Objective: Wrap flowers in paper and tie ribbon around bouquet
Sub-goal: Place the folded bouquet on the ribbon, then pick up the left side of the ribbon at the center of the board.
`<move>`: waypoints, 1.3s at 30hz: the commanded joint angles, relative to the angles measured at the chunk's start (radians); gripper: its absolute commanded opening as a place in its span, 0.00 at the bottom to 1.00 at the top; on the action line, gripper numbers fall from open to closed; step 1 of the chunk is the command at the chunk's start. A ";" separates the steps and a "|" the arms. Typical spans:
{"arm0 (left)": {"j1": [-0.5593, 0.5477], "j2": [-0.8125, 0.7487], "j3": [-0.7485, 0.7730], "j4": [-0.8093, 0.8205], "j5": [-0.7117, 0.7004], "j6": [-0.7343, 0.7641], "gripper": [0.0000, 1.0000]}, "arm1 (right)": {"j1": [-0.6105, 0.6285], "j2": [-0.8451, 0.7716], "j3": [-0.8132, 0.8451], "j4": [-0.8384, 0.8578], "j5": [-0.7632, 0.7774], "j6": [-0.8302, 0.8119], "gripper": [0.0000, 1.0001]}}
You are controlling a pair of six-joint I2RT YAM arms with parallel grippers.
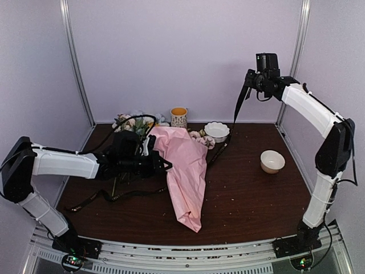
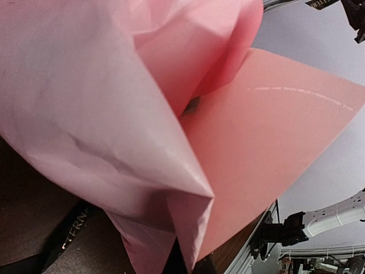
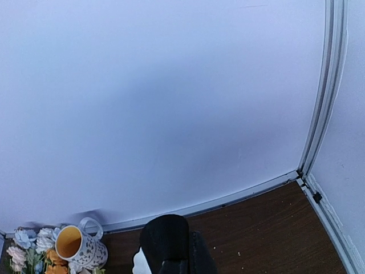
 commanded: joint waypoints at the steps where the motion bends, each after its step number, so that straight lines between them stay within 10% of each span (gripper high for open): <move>1: -0.007 0.062 -0.033 0.078 0.007 0.002 0.00 | 0.037 -0.214 -0.190 0.131 -0.156 -0.059 0.00; 15: -0.007 0.205 -0.090 0.138 0.011 -0.022 0.00 | 0.652 -0.374 -0.587 0.176 -0.746 -0.204 0.00; 34: -0.001 0.151 -0.128 0.083 -0.037 -0.006 0.00 | 0.664 0.050 -0.710 0.168 -0.590 0.005 0.00; 39: -0.001 0.102 -0.116 0.009 -0.071 0.016 0.27 | 0.639 0.091 -0.738 0.205 -0.618 0.050 0.00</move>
